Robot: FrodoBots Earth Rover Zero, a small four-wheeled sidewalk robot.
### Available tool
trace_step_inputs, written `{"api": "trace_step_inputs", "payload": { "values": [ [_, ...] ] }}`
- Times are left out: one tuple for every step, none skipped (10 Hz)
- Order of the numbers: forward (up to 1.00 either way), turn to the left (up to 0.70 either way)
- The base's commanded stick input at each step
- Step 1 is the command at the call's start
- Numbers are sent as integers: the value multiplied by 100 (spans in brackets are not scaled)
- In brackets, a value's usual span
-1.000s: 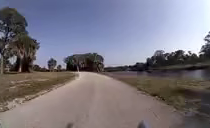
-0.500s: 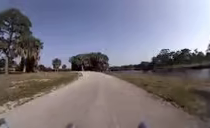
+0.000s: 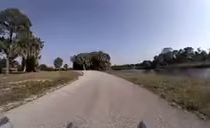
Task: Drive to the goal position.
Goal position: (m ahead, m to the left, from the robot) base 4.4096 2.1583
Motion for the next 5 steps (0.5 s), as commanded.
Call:
{"api": "trace_step_inputs", "payload": {
  "values": [
    [100,2],
    [100,2],
    [100,2],
    [100,2],
    [100,2]
  ]
}}
